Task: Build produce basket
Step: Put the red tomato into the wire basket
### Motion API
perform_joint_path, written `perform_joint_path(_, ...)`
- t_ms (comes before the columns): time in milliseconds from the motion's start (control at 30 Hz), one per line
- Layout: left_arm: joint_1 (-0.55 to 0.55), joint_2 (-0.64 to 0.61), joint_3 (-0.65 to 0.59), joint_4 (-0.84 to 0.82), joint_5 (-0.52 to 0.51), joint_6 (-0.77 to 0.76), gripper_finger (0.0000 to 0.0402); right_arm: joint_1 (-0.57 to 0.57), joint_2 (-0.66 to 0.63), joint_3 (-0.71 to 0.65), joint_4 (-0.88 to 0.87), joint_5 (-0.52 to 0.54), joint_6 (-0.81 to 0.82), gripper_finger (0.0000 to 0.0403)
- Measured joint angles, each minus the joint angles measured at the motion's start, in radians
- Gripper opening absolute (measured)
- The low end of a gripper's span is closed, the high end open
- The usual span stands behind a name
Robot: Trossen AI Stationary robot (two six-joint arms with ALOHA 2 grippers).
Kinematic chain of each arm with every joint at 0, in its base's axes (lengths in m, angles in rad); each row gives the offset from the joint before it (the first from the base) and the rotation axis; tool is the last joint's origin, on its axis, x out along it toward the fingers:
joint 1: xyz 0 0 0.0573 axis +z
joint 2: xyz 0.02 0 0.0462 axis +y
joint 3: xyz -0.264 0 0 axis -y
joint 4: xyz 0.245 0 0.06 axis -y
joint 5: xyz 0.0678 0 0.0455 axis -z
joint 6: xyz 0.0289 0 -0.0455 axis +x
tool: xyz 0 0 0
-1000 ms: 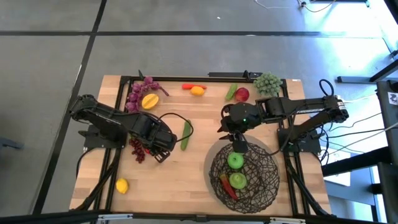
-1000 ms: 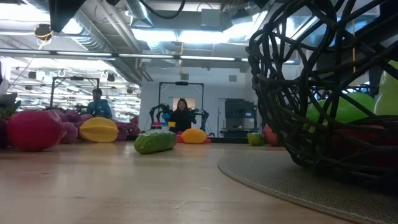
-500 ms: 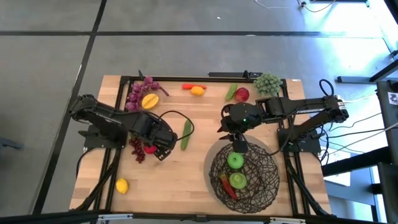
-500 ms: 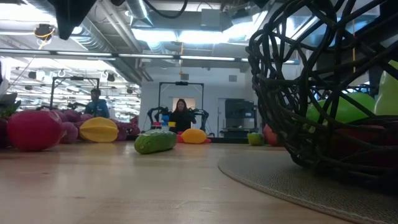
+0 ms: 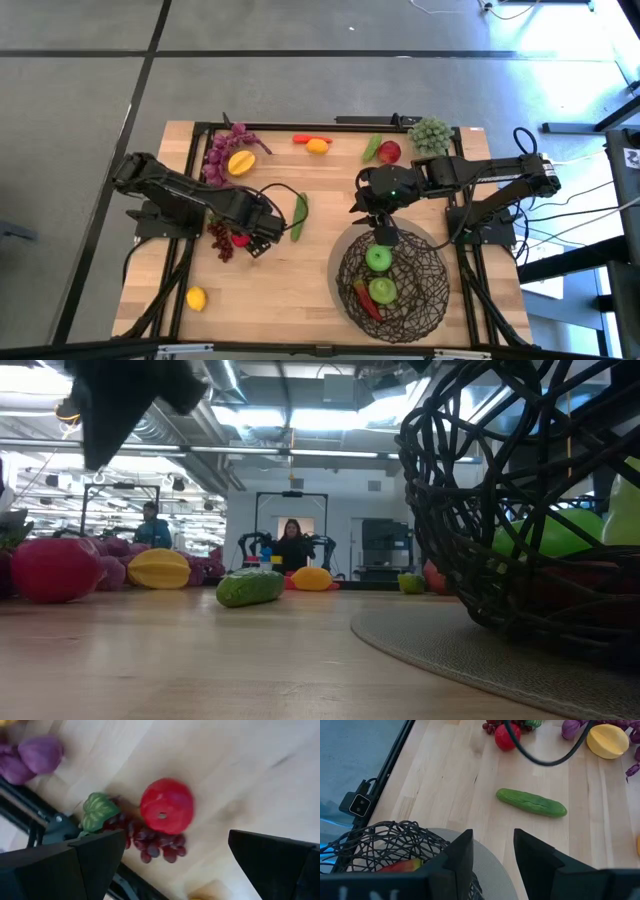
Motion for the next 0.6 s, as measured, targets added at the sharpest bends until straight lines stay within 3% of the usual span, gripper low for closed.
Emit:
perform_joint_path(233,0.022,0.0,-0.143,0.136,0.049,0.034,0.0341,0.0,0.0,0.0,0.0,0.0,0.001,0.0136)
perform_joint_path(600,0.061,0.0,-0.233,0.23,0.084,0.099,0.0345,0.0,0.0,0.0,0.0,0.0,0.001,0.0136)
